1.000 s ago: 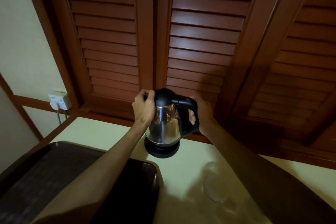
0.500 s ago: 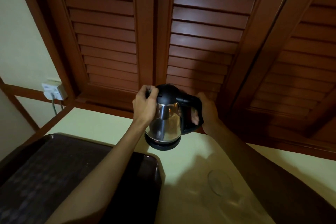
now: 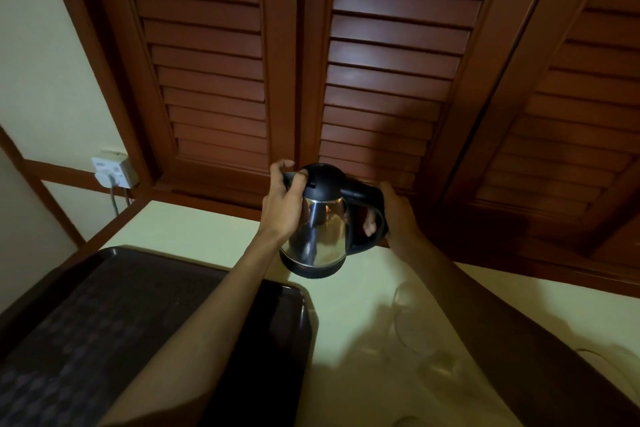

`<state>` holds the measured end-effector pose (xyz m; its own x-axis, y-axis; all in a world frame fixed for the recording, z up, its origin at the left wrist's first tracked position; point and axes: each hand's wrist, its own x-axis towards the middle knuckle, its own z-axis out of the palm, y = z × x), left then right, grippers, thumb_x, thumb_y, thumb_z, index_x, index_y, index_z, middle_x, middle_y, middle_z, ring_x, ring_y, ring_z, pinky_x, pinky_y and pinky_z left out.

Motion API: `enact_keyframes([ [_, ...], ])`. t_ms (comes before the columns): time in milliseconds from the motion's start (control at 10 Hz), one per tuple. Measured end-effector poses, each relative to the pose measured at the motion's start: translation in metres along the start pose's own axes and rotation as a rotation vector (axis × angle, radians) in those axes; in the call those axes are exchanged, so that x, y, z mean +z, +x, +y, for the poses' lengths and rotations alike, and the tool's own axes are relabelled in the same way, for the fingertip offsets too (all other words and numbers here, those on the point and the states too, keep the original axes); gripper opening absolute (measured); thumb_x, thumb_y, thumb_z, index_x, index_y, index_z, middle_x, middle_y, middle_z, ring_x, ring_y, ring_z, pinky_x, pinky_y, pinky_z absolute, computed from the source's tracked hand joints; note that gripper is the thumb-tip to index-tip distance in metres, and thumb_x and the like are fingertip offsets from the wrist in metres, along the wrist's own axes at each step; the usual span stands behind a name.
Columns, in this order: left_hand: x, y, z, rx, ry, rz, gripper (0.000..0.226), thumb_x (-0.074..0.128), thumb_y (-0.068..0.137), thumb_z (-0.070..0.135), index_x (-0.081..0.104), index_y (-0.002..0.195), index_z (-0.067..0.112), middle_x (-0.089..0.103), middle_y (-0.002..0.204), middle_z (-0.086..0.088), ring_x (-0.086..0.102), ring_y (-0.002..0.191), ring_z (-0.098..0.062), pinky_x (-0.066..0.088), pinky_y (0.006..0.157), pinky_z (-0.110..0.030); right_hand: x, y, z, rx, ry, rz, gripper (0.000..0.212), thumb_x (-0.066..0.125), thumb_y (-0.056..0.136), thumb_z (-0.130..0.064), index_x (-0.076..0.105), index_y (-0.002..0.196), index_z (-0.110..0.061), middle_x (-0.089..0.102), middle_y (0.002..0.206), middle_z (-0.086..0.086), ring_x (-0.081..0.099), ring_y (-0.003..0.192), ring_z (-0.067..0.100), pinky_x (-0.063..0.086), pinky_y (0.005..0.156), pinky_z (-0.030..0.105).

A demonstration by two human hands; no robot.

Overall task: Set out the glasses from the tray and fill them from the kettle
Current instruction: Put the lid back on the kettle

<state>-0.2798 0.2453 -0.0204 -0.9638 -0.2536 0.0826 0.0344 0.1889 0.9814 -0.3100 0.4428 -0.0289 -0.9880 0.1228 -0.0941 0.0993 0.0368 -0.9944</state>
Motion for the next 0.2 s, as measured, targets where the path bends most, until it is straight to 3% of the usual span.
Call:
enact_keyframes([
  [100,-0.008,-0.014,0.015,-0.013,0.102,-0.06,0.043,0.039,0.101,0.059,0.032,0.139,0.041,0.062,0.128,-0.001,0.06,0.121,-0.031,0.042,0.101,-0.039,-0.01,-0.009,-0.008,-0.085,-0.166,0.002,0.032,0.056,0.099,-0.026,0.07,0.076,-0.01,0.068,0.066,0.003,0.064,0.064,0.018,0.049,0.063,0.028],
  [200,-0.042,-0.049,0.03,0.052,0.177,0.0,0.055,0.035,0.101,0.062,0.025,0.15,0.037,0.048,0.153,-0.004,0.052,0.13,-0.026,0.035,0.11,-0.045,-0.045,-0.039,-0.042,-0.224,-0.241,0.069,0.016,0.062,0.098,-0.016,0.071,0.098,-0.003,0.07,0.086,0.008,0.065,0.082,0.022,0.048,0.064,0.024],
])
